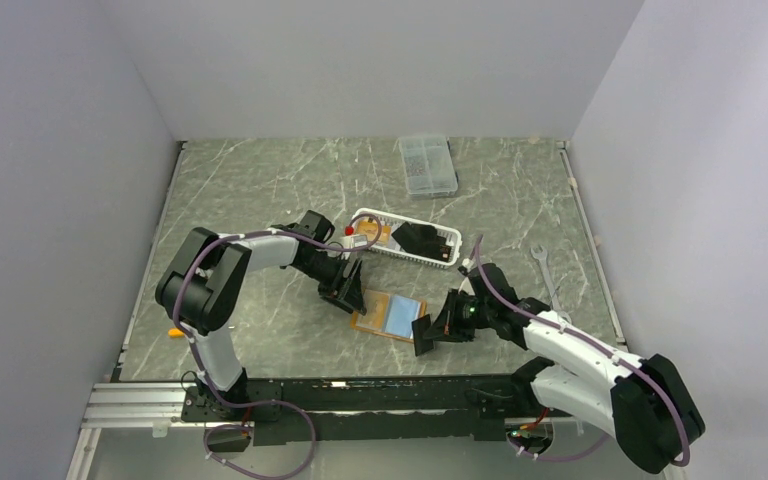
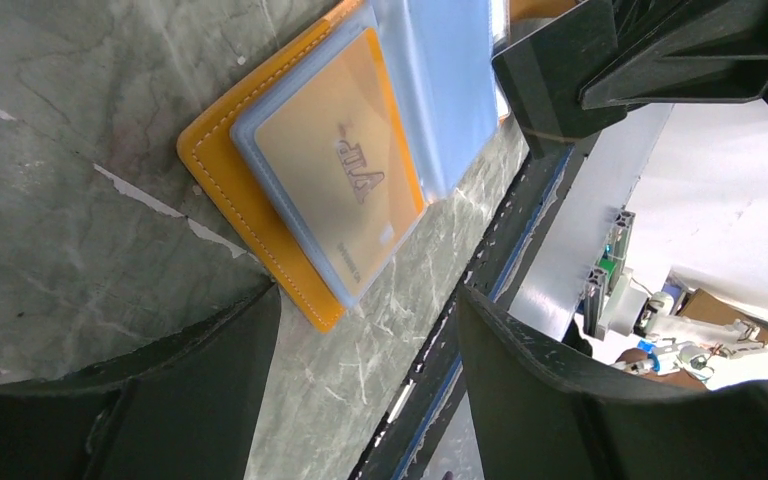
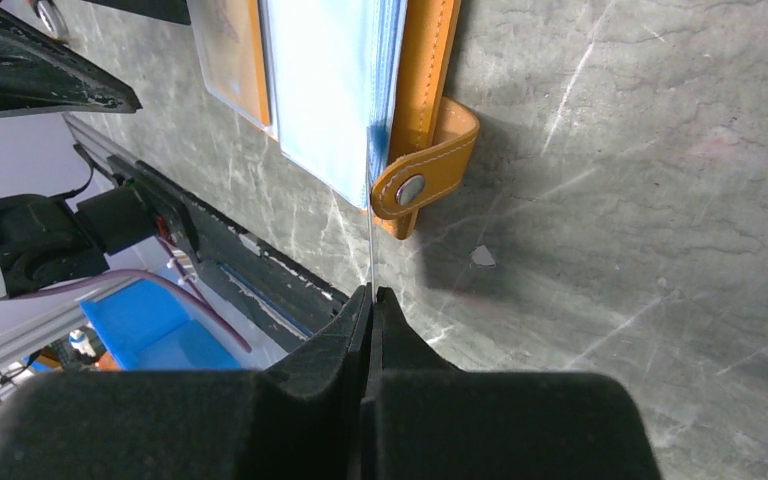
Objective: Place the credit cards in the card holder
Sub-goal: Turn over the card slot in the card holder.
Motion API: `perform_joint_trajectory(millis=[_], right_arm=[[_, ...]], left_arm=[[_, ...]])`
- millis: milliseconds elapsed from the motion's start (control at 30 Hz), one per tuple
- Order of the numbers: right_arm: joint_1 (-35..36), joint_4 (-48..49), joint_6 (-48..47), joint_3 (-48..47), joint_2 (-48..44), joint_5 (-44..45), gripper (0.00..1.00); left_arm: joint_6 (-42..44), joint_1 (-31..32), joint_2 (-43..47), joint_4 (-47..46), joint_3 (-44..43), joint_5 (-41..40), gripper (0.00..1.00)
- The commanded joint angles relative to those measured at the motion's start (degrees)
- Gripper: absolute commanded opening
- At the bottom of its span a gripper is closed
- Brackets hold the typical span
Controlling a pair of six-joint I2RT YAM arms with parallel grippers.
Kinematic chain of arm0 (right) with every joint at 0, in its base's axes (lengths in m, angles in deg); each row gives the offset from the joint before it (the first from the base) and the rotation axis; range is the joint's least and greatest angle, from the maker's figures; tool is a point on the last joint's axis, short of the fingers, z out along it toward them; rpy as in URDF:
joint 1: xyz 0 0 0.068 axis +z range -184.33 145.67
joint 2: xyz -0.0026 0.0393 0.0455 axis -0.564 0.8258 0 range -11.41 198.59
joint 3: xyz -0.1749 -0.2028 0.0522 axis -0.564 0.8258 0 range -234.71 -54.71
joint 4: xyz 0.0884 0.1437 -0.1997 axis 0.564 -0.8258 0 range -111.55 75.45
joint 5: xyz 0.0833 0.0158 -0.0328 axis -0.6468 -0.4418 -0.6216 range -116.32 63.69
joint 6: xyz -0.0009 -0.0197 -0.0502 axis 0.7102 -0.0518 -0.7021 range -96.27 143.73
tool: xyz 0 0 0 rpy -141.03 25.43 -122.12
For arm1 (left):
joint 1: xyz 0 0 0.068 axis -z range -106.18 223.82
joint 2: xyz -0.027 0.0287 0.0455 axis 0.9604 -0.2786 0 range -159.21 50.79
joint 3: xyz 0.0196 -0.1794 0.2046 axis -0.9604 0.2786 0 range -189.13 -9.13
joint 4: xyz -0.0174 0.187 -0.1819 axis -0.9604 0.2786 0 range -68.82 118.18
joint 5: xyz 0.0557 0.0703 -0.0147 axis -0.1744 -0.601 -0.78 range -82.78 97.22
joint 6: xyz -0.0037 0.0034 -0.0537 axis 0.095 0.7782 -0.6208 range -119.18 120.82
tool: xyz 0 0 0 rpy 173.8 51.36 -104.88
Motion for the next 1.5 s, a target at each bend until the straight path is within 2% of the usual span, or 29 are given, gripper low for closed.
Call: perform_joint_trajectory(millis=[0,433,733,1467], right_arm=[[0.0,-0.7,-1.0,-1.6,0.6,0.9,0.0],[-0.2,-2.5,-1.7,-1.8,-1.3,1.3,0.0],[-0.4,1.0,-2.3,-1.8,-1.7,-0.9,0.0],[-1.2,-3.4,-5.2,-4.8,-4.3,-1.8,0.0]], left_arm=[[2.5,0.3,-0.2,-1.7,-0.4,-2.9,0.71],[2.5,0.7,-0.3,-1.9,-1.1,-4.0,0.69],[2.4,0.8,-0.4,-1.7,-1.4,-3.9,0.68],[2.1,0.7,-0.3,-1.6,-1.6,-3.4,0.67]])
